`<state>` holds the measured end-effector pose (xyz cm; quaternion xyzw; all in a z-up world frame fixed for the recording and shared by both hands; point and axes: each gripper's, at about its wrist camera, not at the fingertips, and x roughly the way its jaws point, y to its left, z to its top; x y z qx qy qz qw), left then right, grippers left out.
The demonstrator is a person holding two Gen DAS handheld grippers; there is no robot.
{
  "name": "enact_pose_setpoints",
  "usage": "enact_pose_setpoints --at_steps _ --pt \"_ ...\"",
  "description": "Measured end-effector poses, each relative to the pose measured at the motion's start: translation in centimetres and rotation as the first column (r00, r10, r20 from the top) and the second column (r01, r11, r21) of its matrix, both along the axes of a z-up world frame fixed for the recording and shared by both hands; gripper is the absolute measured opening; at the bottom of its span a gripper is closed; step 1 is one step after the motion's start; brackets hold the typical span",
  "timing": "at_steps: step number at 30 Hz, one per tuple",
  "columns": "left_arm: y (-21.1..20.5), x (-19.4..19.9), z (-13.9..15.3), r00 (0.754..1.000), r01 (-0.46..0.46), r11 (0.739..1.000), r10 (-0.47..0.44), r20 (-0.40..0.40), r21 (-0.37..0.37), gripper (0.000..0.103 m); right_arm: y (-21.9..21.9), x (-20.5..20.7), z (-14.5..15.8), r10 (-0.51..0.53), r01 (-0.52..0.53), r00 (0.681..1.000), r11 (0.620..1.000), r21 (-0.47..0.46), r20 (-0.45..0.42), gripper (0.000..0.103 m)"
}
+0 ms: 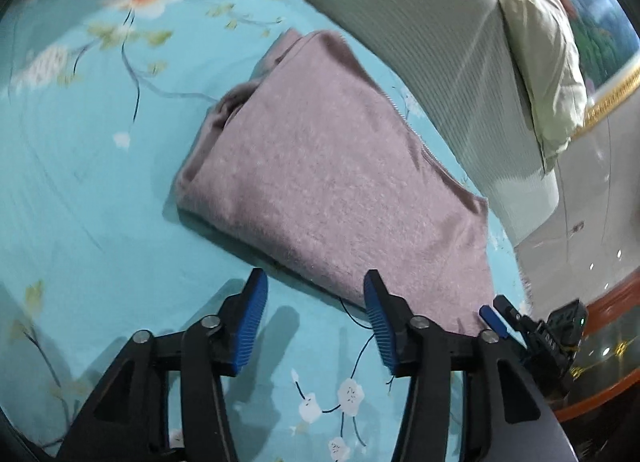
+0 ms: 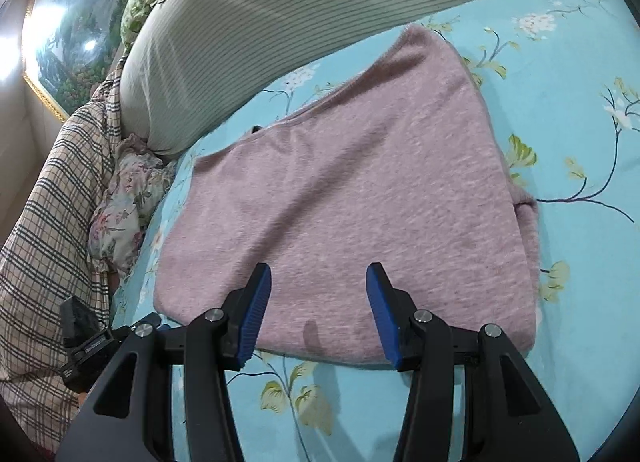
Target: Fold small clothes
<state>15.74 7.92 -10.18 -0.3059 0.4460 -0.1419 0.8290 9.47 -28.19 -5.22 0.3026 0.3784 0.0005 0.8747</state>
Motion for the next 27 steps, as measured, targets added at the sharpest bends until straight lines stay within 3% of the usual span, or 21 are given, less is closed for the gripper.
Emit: enact_pose_setpoints --at_steps 3,12,16,19,21,23,27 --pt "0.2 1.0 -0.8 0.999 -0.036 0.999 0.036 -0.01 -0.014 0.061 0.3 0.0 0.1 0.009 -0.009 1.0 1.0 0.002 0.001 0.051" --pt "1.2 5.3 -1.8 0.977 -0.211 0.978 0.21 -0.024 -0.005 0.061 0.0 0.6 -0.4 -0.002 0.002 1.0 1.0 0.017 -0.016 0.051" --pt "1.8 6.5 -1.9 0.97 -0.244 0.97 0.244 -0.012 -0.001 0.061 -0.5 1.5 -0.3 0.007 -0.006 1.0 1.0 0.02 -0.016 0.051" --pt "2.0 7.1 -1.8 0.965 -0.262 0.965 0.262 -0.004 0.019 0.051 -1.1 2.5 -0.3 0.011 -0.01 1.0 1.0 0.019 -0.022 0.051" --pt "2.1 7.6 -1.8 0.964 -0.266 0.963 0.266 0.002 0.05 0.029 -1.6 3.1 -0.4 0.014 -0.013 1.0 0.999 0.03 -0.022 0.051" --pt "2.2 8.0 -1.6 0.969 -0.246 0.968 0.246 0.01 0.054 0.014 -2.4 3.6 -0.4 0.013 -0.012 0.999 0.999 0.031 -0.029 0.051" --pt "0.7 7.7 1.0 0.976 -0.202 0.974 0.193 0.097 0.103 0.01 -3.5 4.3 0.0 0.038 -0.036 0.999 0.999 0.039 -0.029 0.051"
